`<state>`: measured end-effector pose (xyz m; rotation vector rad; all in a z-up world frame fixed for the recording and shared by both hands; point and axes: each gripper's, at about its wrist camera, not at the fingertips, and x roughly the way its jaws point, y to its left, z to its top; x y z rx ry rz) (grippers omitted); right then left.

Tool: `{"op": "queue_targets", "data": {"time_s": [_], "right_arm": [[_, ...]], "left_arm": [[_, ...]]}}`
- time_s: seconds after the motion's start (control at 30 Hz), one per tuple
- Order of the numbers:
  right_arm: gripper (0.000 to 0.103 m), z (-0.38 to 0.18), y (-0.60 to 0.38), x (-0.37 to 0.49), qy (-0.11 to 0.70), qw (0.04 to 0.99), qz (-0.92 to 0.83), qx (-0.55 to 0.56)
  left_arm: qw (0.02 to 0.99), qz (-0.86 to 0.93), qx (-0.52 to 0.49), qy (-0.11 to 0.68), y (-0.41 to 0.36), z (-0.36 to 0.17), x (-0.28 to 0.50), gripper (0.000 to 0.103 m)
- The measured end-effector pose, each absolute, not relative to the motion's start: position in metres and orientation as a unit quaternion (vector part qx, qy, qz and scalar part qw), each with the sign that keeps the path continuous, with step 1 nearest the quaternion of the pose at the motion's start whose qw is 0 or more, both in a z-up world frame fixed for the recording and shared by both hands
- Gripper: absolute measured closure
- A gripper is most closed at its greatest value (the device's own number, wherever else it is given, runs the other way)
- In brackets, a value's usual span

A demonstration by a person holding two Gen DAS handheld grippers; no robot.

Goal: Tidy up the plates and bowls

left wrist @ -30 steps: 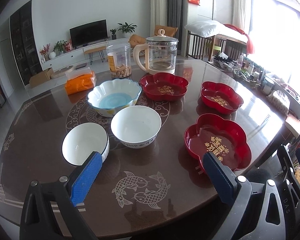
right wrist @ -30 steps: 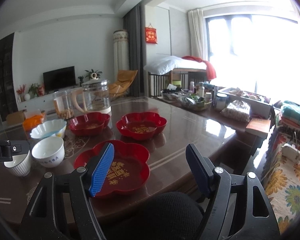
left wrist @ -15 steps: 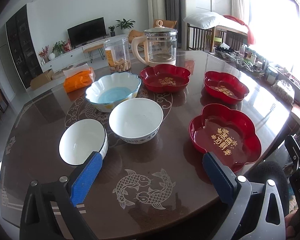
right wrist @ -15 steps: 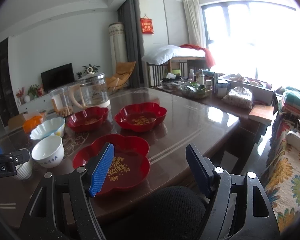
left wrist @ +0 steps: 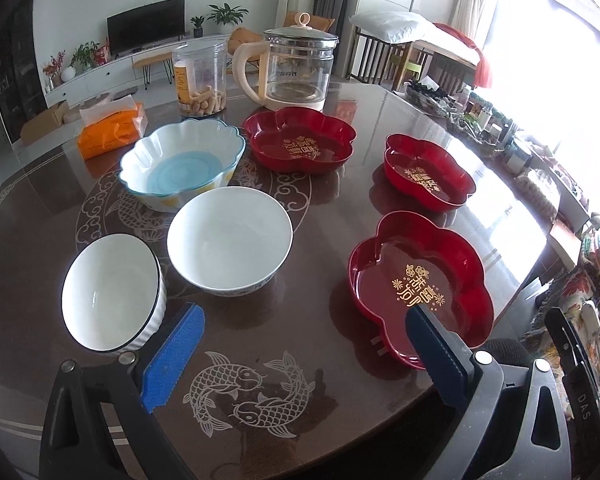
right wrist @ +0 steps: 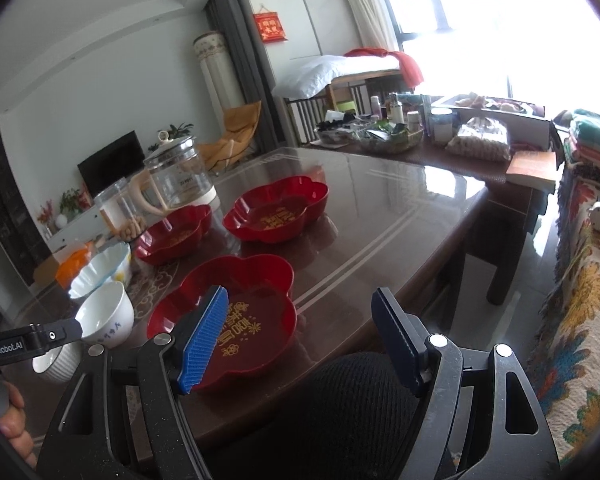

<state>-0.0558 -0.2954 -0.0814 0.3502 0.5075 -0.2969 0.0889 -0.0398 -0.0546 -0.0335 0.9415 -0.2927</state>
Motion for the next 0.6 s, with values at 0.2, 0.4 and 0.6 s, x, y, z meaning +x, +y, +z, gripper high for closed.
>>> {"op": "queue_targets", "data": {"time_s": [0.2, 0.4, 0.6], "right_arm": [[0.025, -0.082, -0.322, -0.038, 0.302, 0.925, -0.087, 0.212], [0.025, -0.063, -0.381, 0.036, 0.402, 0.901, -0.04, 0.156], [0.025, -0.065, -0.446, 0.121, 0.472, 0.863, -0.041, 0.178]], "left_arm": [[0.853, -0.181, -0.044, 0.487, -0.048, -0.039, 0.127, 0.003], [0.836, -0.218, -0.022, 0.504, -0.104, -0.029, 0.181, 0.003], [0.809, -0.2, 0.015, 0.553, -0.165, -0.058, 0.262, 0.003]]}}
